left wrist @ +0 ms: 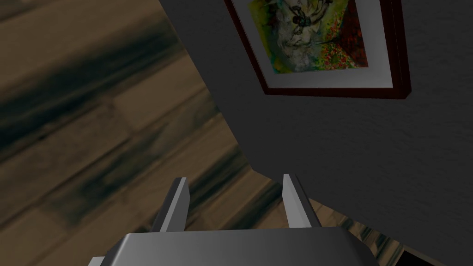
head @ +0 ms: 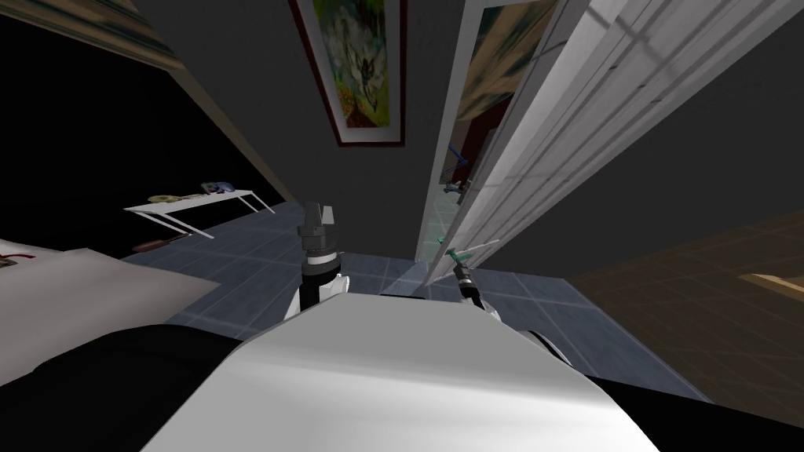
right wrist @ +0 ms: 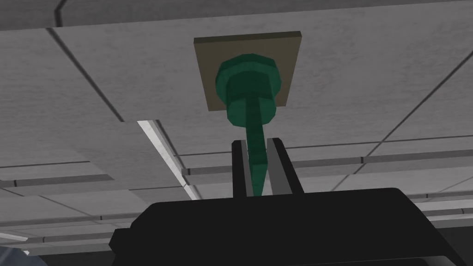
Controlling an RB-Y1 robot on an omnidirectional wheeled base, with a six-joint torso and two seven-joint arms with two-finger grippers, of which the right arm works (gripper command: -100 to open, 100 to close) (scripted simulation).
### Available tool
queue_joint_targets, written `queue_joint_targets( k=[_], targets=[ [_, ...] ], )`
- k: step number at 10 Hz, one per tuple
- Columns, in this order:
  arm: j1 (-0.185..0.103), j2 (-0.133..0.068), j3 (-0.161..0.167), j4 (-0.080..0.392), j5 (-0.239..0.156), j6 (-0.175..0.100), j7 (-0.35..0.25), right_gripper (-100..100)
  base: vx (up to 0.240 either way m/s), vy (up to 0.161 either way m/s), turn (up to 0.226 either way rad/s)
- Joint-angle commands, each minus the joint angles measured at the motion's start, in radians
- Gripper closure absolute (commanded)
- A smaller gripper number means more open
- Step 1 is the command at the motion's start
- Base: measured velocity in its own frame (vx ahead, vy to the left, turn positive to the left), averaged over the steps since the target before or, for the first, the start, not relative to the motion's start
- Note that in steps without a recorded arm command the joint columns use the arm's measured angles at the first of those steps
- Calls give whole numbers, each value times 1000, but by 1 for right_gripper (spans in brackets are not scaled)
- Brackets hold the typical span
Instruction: Pull the door open
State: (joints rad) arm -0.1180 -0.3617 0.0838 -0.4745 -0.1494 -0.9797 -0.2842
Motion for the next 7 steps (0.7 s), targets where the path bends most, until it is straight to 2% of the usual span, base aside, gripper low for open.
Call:
queue_joint_targets(
  k=[1,4,5,7],
  targets=[
    [3,11,8,4,4,-2,-1,100,-193,-18,26],
    [4,10,8,6,3,-2,-1,100,-168,-22,38],
    [10,7,4,-11,2,7,2,-100,-169,-13,18],
    [10,7,5,-11,2,7,2,-100,-193,-31,10]
  ],
)
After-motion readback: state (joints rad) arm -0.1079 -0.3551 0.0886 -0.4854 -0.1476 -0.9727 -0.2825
